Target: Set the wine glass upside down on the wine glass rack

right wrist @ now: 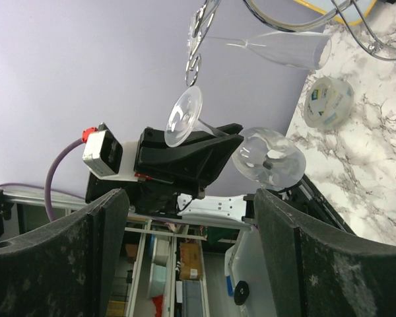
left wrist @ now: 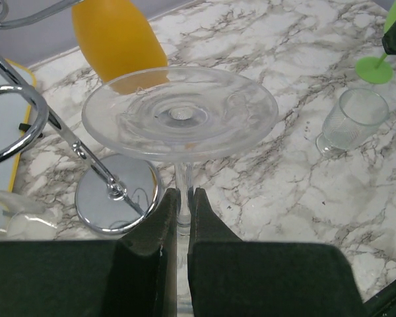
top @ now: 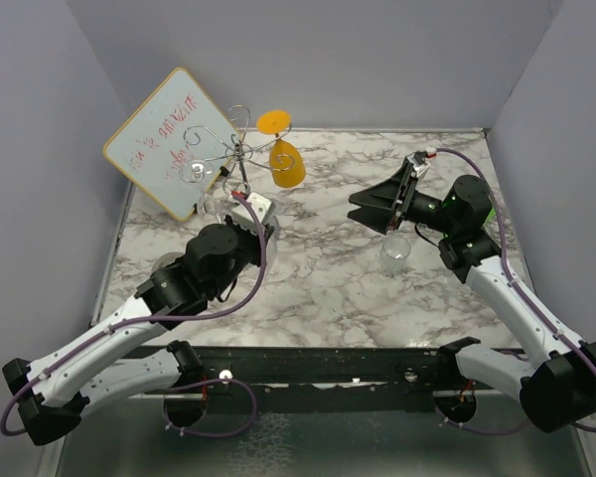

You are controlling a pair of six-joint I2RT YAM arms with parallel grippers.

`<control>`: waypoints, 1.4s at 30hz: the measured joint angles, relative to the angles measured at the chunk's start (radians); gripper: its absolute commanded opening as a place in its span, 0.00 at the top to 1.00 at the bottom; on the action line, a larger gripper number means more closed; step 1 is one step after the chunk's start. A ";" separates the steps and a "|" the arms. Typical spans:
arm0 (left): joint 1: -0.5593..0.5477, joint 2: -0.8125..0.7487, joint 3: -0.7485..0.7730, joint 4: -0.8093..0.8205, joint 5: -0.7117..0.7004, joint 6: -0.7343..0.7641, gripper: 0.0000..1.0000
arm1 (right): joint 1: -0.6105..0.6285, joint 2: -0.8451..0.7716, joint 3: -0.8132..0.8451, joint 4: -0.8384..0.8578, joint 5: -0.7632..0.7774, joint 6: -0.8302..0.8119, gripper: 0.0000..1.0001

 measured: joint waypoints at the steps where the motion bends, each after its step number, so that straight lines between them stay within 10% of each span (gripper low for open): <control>1: 0.008 0.015 0.000 0.014 0.012 0.002 1.00 | 0.000 0.002 0.000 0.001 0.000 0.000 0.19; 12: 0.254 0.138 0.017 0.106 0.183 -0.032 1.00 | 0.000 0.021 -0.001 0.018 0.000 -0.003 0.19; 42: 0.345 0.058 -0.183 0.457 0.248 -0.038 1.00 | 0.073 0.348 0.245 0.102 0.055 -0.181 0.24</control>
